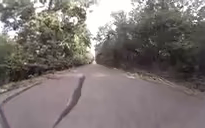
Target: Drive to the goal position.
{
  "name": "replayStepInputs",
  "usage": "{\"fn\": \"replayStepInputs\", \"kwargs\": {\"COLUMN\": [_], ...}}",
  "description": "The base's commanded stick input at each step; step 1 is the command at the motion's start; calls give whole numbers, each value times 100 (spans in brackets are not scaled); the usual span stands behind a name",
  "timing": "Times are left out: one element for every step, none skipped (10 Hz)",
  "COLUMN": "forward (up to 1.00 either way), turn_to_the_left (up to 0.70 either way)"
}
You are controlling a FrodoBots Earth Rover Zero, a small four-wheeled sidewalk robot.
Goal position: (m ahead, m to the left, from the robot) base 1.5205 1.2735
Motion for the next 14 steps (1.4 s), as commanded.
{"fn": "replayStepInputs", "kwargs": {"forward": [70,70,70,70,70,70,70,70,70,70,70,70,70,70], "turn_to_the_left": [0,0,0,0,0,0,0,0,0,0,0,0,0,0]}}
